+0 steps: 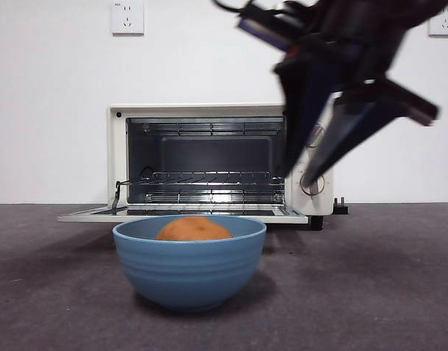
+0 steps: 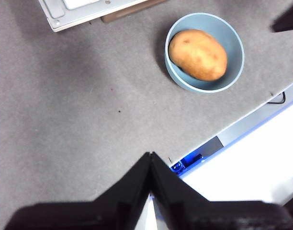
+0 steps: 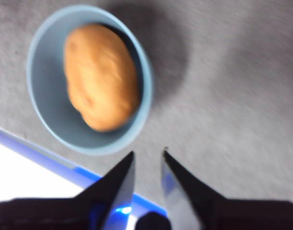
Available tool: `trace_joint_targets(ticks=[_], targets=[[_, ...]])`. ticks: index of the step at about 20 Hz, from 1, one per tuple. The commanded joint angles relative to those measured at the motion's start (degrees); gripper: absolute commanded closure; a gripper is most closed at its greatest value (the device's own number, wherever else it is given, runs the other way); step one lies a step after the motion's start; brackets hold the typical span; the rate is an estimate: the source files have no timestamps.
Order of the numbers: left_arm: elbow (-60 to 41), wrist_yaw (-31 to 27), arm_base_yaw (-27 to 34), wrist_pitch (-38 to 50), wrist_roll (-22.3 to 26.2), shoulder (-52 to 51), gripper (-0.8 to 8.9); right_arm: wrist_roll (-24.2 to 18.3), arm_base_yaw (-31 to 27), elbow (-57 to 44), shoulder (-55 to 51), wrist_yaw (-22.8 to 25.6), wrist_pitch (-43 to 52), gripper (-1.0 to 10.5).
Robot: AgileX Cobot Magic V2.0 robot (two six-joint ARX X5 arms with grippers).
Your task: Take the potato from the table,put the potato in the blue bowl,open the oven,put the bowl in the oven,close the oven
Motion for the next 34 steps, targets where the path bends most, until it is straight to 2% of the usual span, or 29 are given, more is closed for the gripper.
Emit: trace_joint_targets(ticks=[1, 3, 6, 11, 14, 16, 21, 23, 28, 34], targets=[[-0.59, -0.17, -0.13, -0.44, -0.74, -1.70, 8.19, 1.16, 1.14, 4.87, 4.00, 2.19, -1.40, 8.2], [-0.59, -0.20, -0.13, -1.29, -0.74, -2.82, 8.19, 1.55, 1.60, 9.35, 7.56, 4.42, -5.14, 6.6], [-0.59, -1.31, -0.13, -2.32, -0.76, -3.89, 8.19, 0.42, 1.77, 13.66, 11.74, 6.27, -8.09, 6.5], [-0.59, -1.86, -0.13, -2.32, -0.79, -5.16, 8.19, -0.52, 1.79, 13.84, 17.25, 6.23, -8.00, 6.6], [-0.59, -1.86, -0.13, -2.32, -0.79, -5.33, 8.19, -0.70, 1.79, 13.84, 19.71, 6.73, -7.98, 6.9], [-0.59, -1.86, -0.13, -2.32, -0.76, -5.33, 8.19, -0.90, 1.79, 13.81, 20.76, 8.24, -7.58, 8.0], [-0.59, -1.86, -0.13, -2.32, -0.74, -5.31, 8.19, -0.90, 1.79, 13.77, 22.47, 7.10, -6.49, 8.1], [-0.59, -1.86, -0.13, -2.32, -0.72, -5.31, 8.19, -0.90, 1.79, 13.75, 23.06, 6.88, -5.92, 9.5], [-0.59, -1.86, -0.13, -2.32, -0.72, -5.31, 8.19, 1.14, 1.81, 15.69, 22.84, 5.66, -7.61, 9.6], [-0.59, -1.84, -0.13, -2.32, -0.74, -5.31, 8.19, 2.58, 1.55, 26.23, 22.84, 7.72, -10.08, 9.6]])
